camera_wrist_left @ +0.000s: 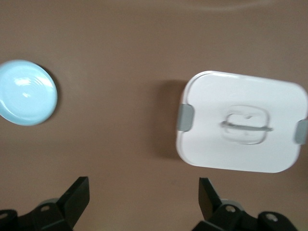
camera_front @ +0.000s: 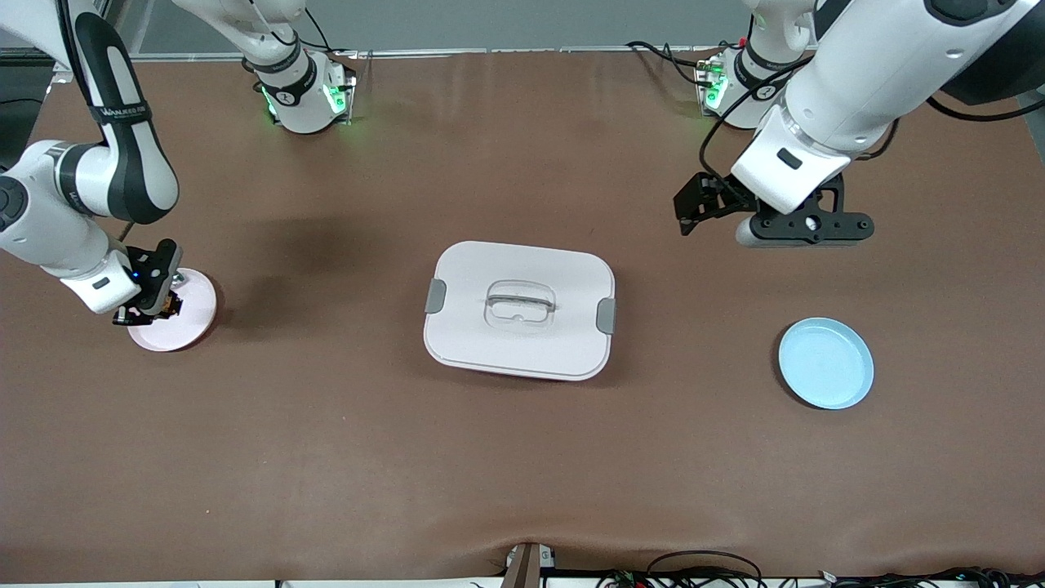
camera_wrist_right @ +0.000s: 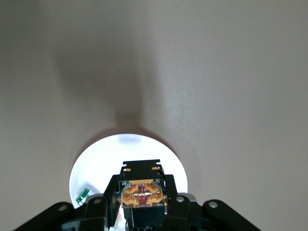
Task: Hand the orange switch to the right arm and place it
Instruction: 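Lower the switch onto the white plate while the left gripper retracts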
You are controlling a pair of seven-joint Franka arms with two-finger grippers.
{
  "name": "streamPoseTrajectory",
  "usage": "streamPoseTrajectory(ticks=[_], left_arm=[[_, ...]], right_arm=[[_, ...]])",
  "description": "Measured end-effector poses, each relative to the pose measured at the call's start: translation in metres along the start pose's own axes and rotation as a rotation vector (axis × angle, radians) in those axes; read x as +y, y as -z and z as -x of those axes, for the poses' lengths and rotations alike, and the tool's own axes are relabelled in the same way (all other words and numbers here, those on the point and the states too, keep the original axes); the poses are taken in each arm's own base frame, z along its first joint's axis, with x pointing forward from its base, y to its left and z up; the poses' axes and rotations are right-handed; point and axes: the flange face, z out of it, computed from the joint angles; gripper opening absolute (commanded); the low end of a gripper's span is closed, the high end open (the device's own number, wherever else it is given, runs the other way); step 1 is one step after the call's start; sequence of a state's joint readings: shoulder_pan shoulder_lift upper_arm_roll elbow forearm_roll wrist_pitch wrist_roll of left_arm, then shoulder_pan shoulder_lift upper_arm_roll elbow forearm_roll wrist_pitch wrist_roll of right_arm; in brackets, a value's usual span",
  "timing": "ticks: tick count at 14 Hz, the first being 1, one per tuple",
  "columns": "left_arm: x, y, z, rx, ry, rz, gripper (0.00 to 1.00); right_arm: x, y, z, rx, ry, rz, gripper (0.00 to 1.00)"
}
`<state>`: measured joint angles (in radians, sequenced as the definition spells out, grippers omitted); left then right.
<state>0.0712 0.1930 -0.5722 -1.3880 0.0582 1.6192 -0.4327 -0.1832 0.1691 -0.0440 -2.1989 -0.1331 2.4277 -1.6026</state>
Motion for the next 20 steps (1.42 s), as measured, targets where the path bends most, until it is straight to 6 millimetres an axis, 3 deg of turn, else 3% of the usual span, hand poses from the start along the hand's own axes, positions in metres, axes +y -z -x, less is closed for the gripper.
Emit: streamPoseTrajectory(ticks=[2, 6, 8, 12, 16, 20], left_arm=[[-0.015, 0.001, -0.005, 0.011, -0.094, -0.032, 1.0], [-0.09, 0.009, -0.025, 0.025, -0.131, -0.082, 1.0], [-0.115, 0.011, -0.03, 0.025, -0.113, -0.106, 1.0], [-0.135, 0.006, -0.033, 0.012, -0.092, -0.121, 1.0], [-0.168, 0.007, -0.037, 0.006, -0.061, -0.113, 1.0], [-0.181, 0.007, -0.038, 0.008, -0.036, -0.115, 1.0]], right_arm=[[-0.003, -0.004, 0.01, -0.012, -0.004, 0.019, 0.0], [-0.01, -0.022, 0.03, -0.034, -0.007, 0.034, 0.0], [-0.012, -0.042, 0.036, -0.032, 0.004, 0.035, 0.0], [-0.015, -0.079, 0.039, -0.024, 0.015, 0.019, 0.0], [-0.016, -0.096, 0.036, -0.022, 0.024, 0.024, 0.0], [-0.018, -0.109, 0.038, -0.027, 0.037, 0.02, 0.0]])
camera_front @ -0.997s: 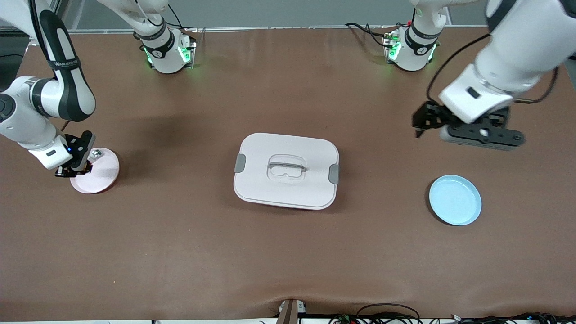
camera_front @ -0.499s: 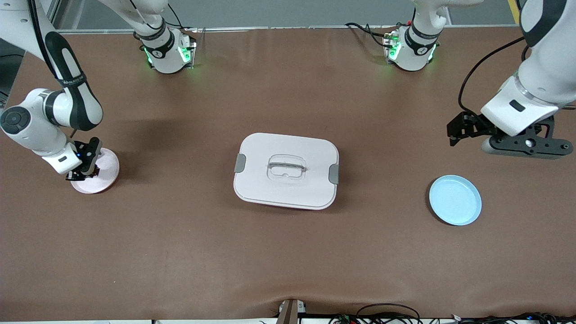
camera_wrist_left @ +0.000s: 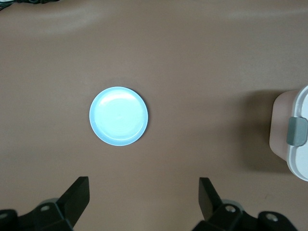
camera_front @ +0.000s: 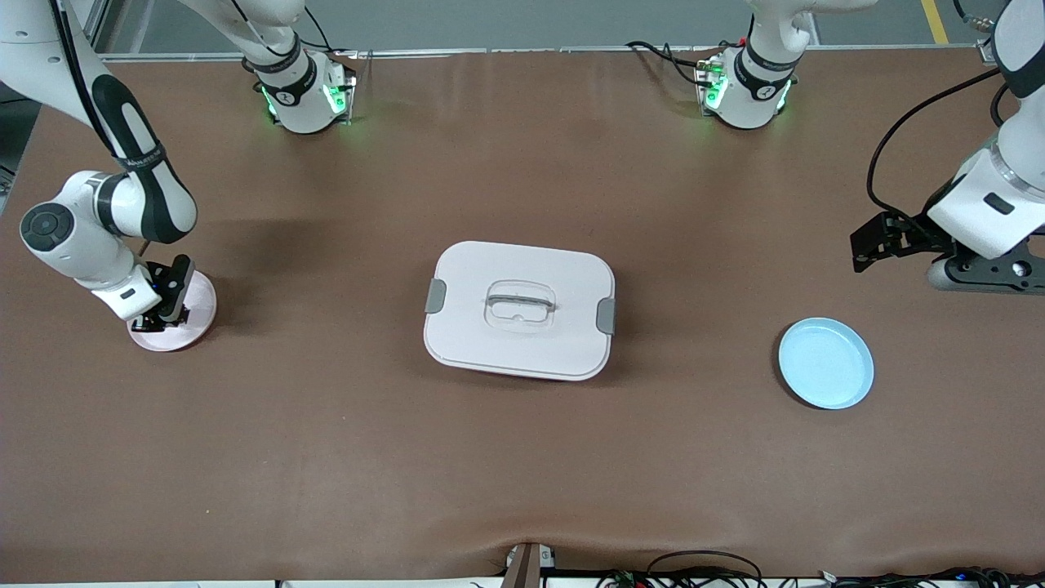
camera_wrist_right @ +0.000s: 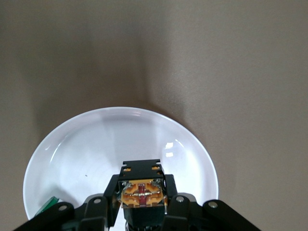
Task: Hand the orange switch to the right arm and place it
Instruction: 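Lower the switch onto the white plate while the left gripper retracts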
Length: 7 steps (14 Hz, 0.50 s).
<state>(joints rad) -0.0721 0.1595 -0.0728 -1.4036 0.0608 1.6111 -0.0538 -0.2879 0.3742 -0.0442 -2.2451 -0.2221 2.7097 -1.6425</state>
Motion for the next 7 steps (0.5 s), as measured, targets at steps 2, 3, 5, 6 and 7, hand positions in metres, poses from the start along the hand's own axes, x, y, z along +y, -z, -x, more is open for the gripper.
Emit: streamPoseTrajectory(ticks=[2, 3, 5, 6, 7], left_arm=[[-0.004, 0.0, 0.0, -0.002, 0.011, 0.022, 1.0], [-0.008, -0.001, 0.0, -0.004, 0.023, 0.04, 1.0], [-0.025, -0.004, 0.0, -0.009, 0.057, 0.078, 1.0], [-0.036, -0.005, 0.0, -0.012, 0.067, 0.084, 1.0], [-0.045, -0.007, 0.0, -0.014, 0.078, 0.085, 1.0]], right_arm=[[-0.001, -0.003, 0.001, -0.003, 0.005, -0.003, 0.0], [-0.002, -0.005, 0.003, -0.004, 0.005, -0.003, 0.0], [-0.003, -0.008, 0.005, -0.005, 0.003, -0.003, 0.0], [-0.003, -0.009, 0.005, -0.004, 0.003, -0.002, 0.0], [-0.003, -0.011, 0.005, -0.004, 0.004, -0.004, 0.0]])
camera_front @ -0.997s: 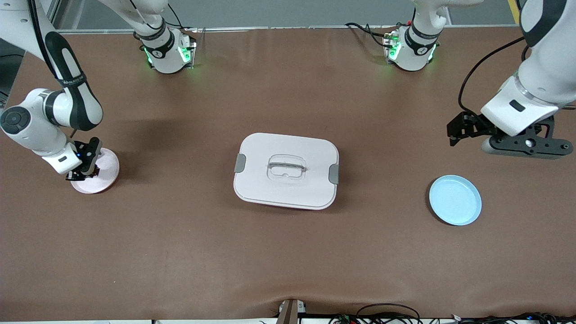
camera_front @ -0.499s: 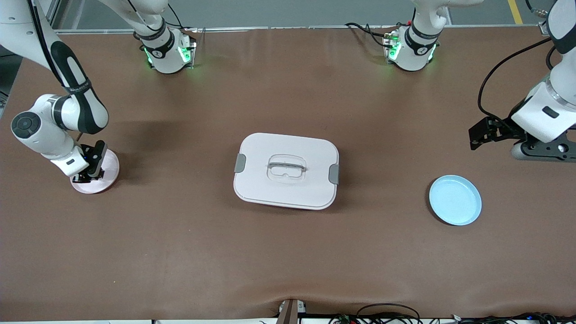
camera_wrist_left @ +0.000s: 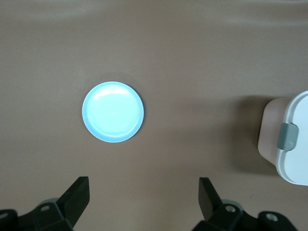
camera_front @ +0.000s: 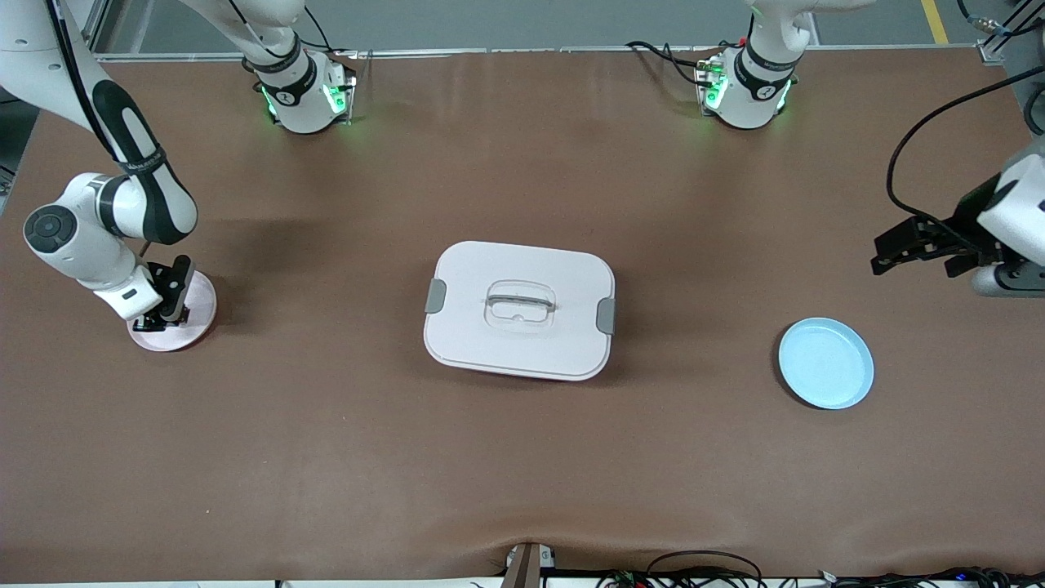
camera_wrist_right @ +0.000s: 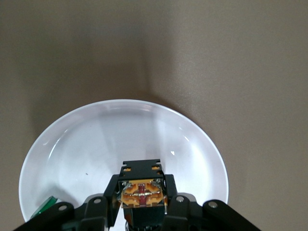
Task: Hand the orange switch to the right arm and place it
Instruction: 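Lower the switch onto the white plate while the left gripper retracts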
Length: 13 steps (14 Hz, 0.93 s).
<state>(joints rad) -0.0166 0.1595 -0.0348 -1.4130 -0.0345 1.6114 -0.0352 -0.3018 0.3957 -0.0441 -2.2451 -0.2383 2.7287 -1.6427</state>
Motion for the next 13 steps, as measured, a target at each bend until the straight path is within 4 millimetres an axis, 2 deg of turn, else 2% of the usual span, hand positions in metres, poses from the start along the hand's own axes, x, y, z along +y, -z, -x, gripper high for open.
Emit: streamPoseTrajectory(ticks=[3, 4, 5, 8, 13], left_arm=[[-0.014, -0.002, 0.0, -0.004, 0.022, -0.005, 1.0], [-0.016, -0.002, 0.0, -0.004, 0.026, -0.007, 1.0], [-0.018, -0.002, 0.0, -0.005, 0.03, -0.007, 1.0], [-0.016, -0.005, 0.0, -0.009, 0.026, -0.008, 1.0], [0.02, -0.006, 0.002, -0.011, 0.038, -0.026, 1.0]], right_arm=[[-0.001, -0.005, -0.001, 0.002, 0.001, -0.003, 0.0], [-0.001, -0.006, -0.001, 0.002, 0.001, -0.004, 0.15], [-0.001, -0.006, -0.001, 0.002, 0.0, -0.004, 0.99], [-0.001, -0.005, 0.0, 0.002, -0.025, -0.003, 1.0], [0.003, 0.0, 0.002, -0.002, -0.092, -0.027, 1.0]])
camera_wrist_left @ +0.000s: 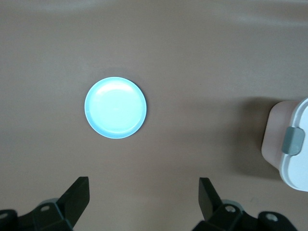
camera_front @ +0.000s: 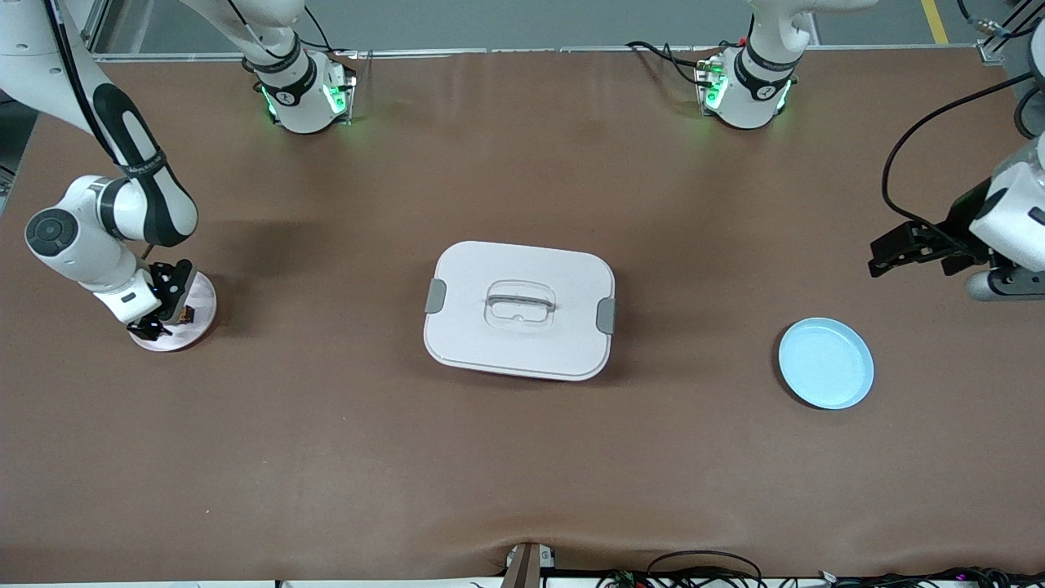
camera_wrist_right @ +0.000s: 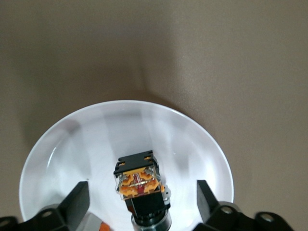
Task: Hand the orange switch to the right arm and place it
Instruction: 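Lower the switch onto the white plate while the left gripper retracts, then open the right gripper and lift it away from the plate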
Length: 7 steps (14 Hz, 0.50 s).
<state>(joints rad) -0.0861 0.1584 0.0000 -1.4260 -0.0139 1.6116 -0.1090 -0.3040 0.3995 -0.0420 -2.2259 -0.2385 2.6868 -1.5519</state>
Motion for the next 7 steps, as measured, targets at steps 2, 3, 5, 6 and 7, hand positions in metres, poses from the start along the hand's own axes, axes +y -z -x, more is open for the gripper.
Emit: streamPoseTrajectory(ticks=[2, 3, 5, 6, 7], left_arm=[[0.002, 0.0, 0.001, 0.0, 0.002, 0.0, 1.0], [0.0, 0.0, 0.003, -0.002, 0.004, -0.001, 1.0], [-0.004, 0.002, 0.007, -0.003, 0.011, -0.001, 1.0], [-0.007, 0.003, 0.008, -0.002, 0.015, -0.001, 1.0], [-0.009, 0.003, 0.008, -0.001, 0.019, -0.001, 1.0]], right_arm=[[0.005, 0.012, 0.004, -0.009, -0.05, -0.034, 1.0], [0.008, 0.022, 0.005, -0.015, -0.08, -0.054, 1.0], [0.014, 0.045, 0.007, -0.029, -0.139, -0.089, 1.0], [0.017, 0.057, 0.008, -0.036, -0.168, -0.1, 1.0], [0.02, 0.069, 0.008, -0.043, -0.197, -0.11, 1.0]])
